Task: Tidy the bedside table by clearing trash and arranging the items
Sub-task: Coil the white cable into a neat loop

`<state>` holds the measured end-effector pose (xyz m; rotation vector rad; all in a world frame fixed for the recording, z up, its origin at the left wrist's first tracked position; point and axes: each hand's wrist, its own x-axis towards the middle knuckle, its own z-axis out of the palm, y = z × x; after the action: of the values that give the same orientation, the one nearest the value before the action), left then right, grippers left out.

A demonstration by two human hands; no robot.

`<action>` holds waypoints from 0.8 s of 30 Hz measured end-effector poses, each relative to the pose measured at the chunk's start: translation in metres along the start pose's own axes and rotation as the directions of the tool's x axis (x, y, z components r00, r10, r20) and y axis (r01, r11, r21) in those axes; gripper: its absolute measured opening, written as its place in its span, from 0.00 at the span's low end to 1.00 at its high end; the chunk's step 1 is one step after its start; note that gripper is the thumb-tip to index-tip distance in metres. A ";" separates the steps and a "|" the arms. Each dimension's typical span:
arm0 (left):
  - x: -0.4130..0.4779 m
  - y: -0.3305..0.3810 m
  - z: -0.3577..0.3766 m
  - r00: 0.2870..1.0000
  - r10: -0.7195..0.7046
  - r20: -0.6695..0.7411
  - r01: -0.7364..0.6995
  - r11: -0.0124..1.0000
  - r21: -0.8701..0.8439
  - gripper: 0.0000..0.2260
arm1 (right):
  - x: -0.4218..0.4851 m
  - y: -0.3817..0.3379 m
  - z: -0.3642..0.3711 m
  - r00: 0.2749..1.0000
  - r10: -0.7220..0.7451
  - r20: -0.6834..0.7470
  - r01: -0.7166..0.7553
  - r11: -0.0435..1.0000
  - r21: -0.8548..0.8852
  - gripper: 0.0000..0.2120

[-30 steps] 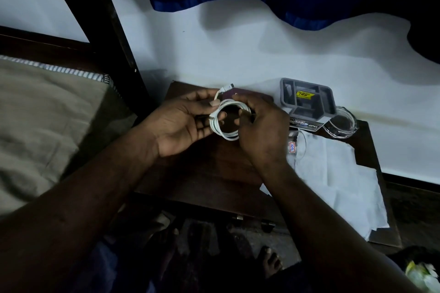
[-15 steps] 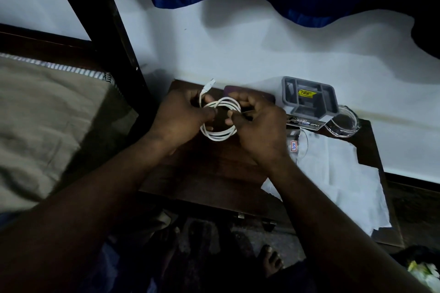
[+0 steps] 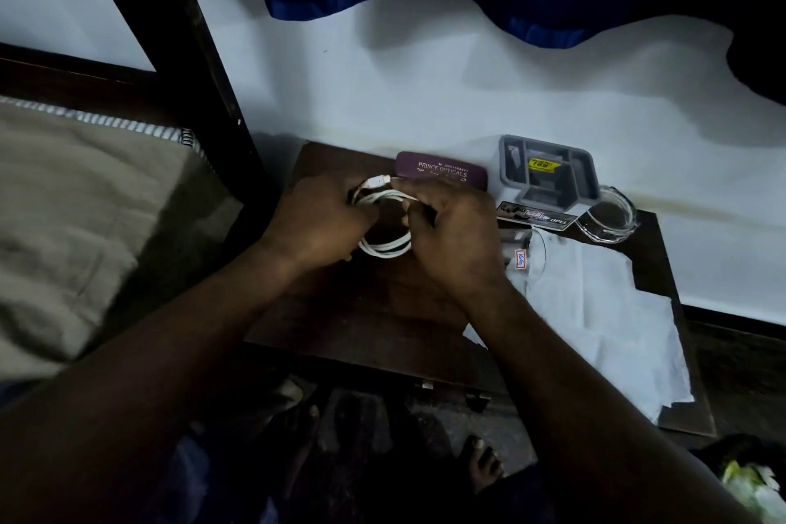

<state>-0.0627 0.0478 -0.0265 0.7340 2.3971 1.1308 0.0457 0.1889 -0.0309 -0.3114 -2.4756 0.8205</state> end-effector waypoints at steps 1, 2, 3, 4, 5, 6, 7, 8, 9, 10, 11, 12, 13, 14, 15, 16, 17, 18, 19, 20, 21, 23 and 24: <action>0.001 0.001 0.001 0.993 -0.101 0.054 0.108 0.984 -0.142 0.10 | 0.000 0.000 0.000 1.000 0.027 0.006 -0.027 1.000 -0.008 0.18; 0.001 0.002 0.000 0.971 -0.197 0.135 0.227 0.936 -0.269 0.06 | 0.001 0.001 -0.001 0.999 0.044 0.006 -0.043 0.999 -0.022 0.18; 0.002 0.003 -0.002 0.943 -0.258 0.211 0.320 0.879 -0.353 0.03 | 0.001 0.001 0.000 0.999 0.051 0.001 -0.051 0.998 -0.040 0.18; 0.003 0.004 -0.006 0.921 -0.279 0.273 0.372 0.837 -0.401 0.02 | 0.000 0.001 0.000 0.998 0.055 -0.003 -0.055 0.997 -0.060 0.19; 0.004 0.004 -0.009 0.904 -0.272 0.330 0.403 0.800 -0.444 0.03 | 0.000 0.001 0.000 0.998 0.060 -0.009 -0.061 0.995 -0.080 0.19; 0.005 0.004 -0.013 0.890 -0.249 0.383 0.423 0.764 -0.487 0.03 | 0.001 0.002 0.000 0.998 0.066 -0.017 -0.067 0.993 -0.100 0.20; 0.005 0.004 -0.015 0.873 -0.221 0.435 0.445 0.725 -0.526 0.05 | 0.001 0.003 -0.001 0.997 0.074 -0.030 -0.077 0.990 -0.117 0.20; 0.006 0.003 -0.018 0.857 -0.189 0.480 0.464 0.688 -0.558 0.08 | 0.002 0.005 -0.002 0.995 0.086 -0.049 -0.091 0.988 -0.125 0.20; 0.006 0.002 -0.020 0.846 -0.160 0.508 0.473 0.666 -0.577 0.10 | 0.003 0.007 -0.003 0.992 0.103 -0.070 -0.111 0.987 -0.120 0.20; 0.006 0.001 -0.021 0.846 -0.135 0.515 0.462 0.669 -0.583 0.11 | 0.004 0.009 -0.004 0.988 0.122 -0.090 -0.131 0.986 -0.105 0.20; 0.006 0.001 -0.021 0.854 -0.121 0.506 0.442 0.682 -0.583 0.11 | 0.005 0.010 -0.004 0.985 0.137 -0.106 -0.147 0.985 -0.087 0.20; 0.007 0.000 -0.021 0.866 -0.116 0.487 0.423 0.691 -0.586 0.11 | 0.005 0.011 -0.004 0.982 0.147 -0.114 -0.156 0.985 -0.069 0.20; 0.007 0.000 -0.019 0.877 -0.117 0.465 0.409 0.691 -0.596 0.11 | 0.006 0.012 -0.003 0.981 0.153 -0.117 -0.159 0.986 -0.049 0.20; 0.007 0.000 -0.018 0.888 -0.119 0.443 0.396 0.689 -0.608 0.11 | 0.006 0.012 -0.003 0.981 0.156 -0.117 -0.161 0.987 -0.028 0.20; 0.008 0.000 -0.017 0.898 -0.124 0.422 0.384 0.687 -0.617 0.11 | 0.006 0.012 -0.003 0.980 0.158 -0.120 -0.161 0.987 -0.011 0.19; 0.009 -0.001 -0.016 0.907 -0.126 0.402 0.372 0.689 -0.622 0.09 | 0.006 0.013 -0.003 0.979 0.157 -0.128 -0.159 0.987 -0.009 0.19; 0.009 -0.001 -0.016 0.915 -0.132 0.381 0.360 0.694 -0.624 0.08 | 0.007 0.014 -0.004 0.978 0.152 -0.140 -0.157 0.987 -0.023 0.18; 0.010 -0.001 -0.016 0.926 -0.138 0.352 0.339 0.714 -0.613 0.07 | 0.007 0.014 -0.005 0.978 0.145 -0.149 -0.153 0.987 -0.044 0.18; 0.010 -0.001 -0.015 0.939 -0.137 0.314 0.304 0.755 -0.581 0.07 | 0.007 0.014 -0.006 0.978 0.138 -0.155 -0.149 0.987 -0.063 0.18; 0.010 -0.002 -0.014 0.954 -0.125 0.273 0.257 0.812 -0.524 0.08 | 0.007 0.014 -0.006 0.979 0.133 -0.154 -0.145 0.987 -0.072 0.18; 0.009 0.000 -0.012 0.965 -0.106 0.239 0.208 0.865 -0.457 0.10 | 0.007 0.013 -0.006 0.980 0.131 -0.148 -0.142 0.987 -0.071 0.18; 0.007 0.002 -0.009 0.975 -0.081 0.208 0.156 0.914 -0.374 0.14 | 0.004 0.010 -0.004 0.984 0.124 -0.131 -0.131 0.990 -0.050 0.18; 0.007 0.003 -0.008 0.973 -0.096 0.208 0.170 0.913 -0.372 0.15 | 0.004 0.008 -0.003 0.985 0.117 -0.127 -0.123 0.991 -0.046 0.18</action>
<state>-0.0721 0.0488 -0.0204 0.5070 1.9508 1.3579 0.0449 0.1983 -0.0322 -0.5196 -2.3839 0.7598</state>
